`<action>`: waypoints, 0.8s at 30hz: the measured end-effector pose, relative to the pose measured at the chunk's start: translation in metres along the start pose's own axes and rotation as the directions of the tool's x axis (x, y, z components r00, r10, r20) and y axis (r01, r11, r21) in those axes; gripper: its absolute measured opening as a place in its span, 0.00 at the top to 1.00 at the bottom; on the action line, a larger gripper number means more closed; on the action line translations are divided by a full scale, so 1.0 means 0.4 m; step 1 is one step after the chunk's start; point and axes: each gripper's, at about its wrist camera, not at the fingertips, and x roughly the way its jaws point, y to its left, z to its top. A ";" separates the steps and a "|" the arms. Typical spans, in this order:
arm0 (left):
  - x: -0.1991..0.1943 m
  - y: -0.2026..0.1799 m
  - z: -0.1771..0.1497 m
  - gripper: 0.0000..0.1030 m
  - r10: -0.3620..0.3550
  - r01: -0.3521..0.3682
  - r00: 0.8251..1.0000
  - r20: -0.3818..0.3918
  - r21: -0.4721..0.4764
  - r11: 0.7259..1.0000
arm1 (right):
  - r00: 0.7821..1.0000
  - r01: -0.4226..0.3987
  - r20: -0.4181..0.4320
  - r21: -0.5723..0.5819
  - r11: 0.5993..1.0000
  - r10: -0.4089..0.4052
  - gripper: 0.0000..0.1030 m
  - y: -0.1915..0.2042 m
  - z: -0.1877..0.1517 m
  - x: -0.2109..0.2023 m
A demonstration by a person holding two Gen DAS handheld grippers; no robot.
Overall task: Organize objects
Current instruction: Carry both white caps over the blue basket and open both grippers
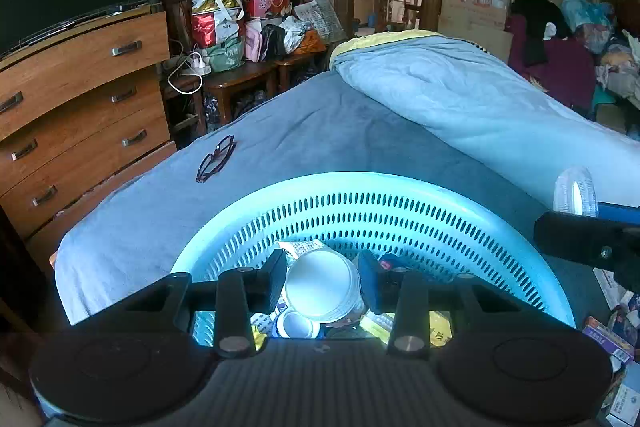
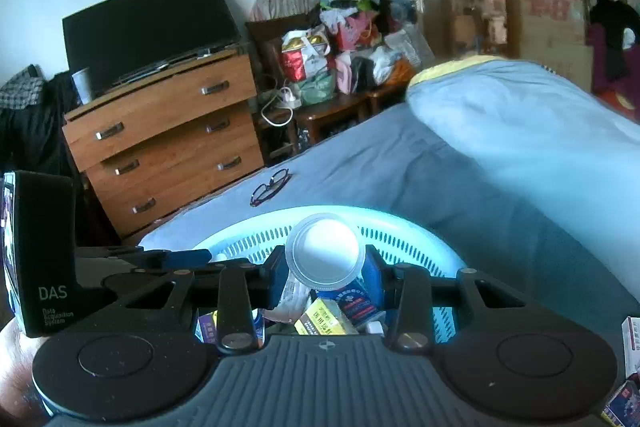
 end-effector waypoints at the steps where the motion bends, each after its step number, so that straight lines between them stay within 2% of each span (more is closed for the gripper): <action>1: 0.002 0.001 -0.001 0.60 -0.001 0.001 1.000 0.000 0.000 1.000 | 1.000 0.000 -0.001 -0.001 1.000 0.000 0.61 0.004 -0.002 0.001; 24: 0.053 -0.002 0.018 0.60 -0.001 0.001 1.000 -0.001 0.003 1.000 | 1.000 0.014 -0.003 -0.016 1.000 -0.014 0.61 0.019 -0.005 0.012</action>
